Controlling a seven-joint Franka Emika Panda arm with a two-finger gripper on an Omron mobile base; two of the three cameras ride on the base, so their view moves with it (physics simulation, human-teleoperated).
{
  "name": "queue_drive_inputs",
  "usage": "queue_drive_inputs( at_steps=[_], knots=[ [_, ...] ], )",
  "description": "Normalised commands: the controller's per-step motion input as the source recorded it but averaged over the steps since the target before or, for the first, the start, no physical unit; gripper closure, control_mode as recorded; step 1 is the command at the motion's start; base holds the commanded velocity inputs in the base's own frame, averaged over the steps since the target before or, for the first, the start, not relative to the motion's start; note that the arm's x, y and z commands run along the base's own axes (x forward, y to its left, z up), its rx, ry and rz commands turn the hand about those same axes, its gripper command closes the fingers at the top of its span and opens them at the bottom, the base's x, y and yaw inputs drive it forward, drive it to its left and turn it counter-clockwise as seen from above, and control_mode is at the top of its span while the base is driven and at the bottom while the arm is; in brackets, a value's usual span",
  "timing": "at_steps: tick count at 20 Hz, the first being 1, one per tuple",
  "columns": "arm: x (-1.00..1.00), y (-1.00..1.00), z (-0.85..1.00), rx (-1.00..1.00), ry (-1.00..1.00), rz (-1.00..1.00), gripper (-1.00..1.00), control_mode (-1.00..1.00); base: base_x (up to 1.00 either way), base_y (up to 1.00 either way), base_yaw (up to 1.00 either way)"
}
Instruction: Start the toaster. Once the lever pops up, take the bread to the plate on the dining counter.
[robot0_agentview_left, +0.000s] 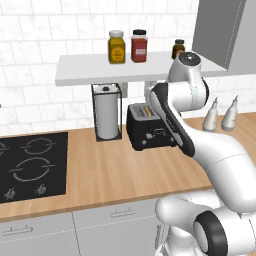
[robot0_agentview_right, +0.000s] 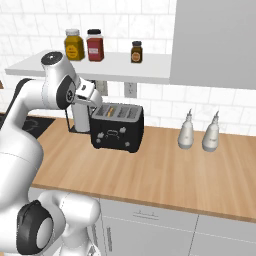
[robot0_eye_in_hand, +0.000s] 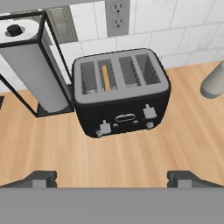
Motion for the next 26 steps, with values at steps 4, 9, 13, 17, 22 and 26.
queue_drive_inputs(
  at_steps=[4,9,13,17,22,26],
  knots=[
    [0.00,0.00,0.00,0.00,0.00,0.00,-1.00,-1.00,0.00,0.00,0.00],
    [0.00,0.00,0.00,0.00,0.00,0.00,-1.00,-1.00,0.00,0.00,0.00],
    [0.00,0.00,0.00,0.00,0.00,0.00,-1.00,-1.00,0.00,0.00,0.00],
    [0.00,0.00,0.00,0.00,0.00,0.00,-1.00,-1.00,0.00,0.00,0.00],
    [0.00,0.00,0.00,0.00,0.00,0.00,-1.00,-1.00,0.00,0.00,0.00],
    [0.00,0.00,0.00,0.00,0.00,0.00,-1.00,-1.00,0.00,0.00,0.00]
  ],
)
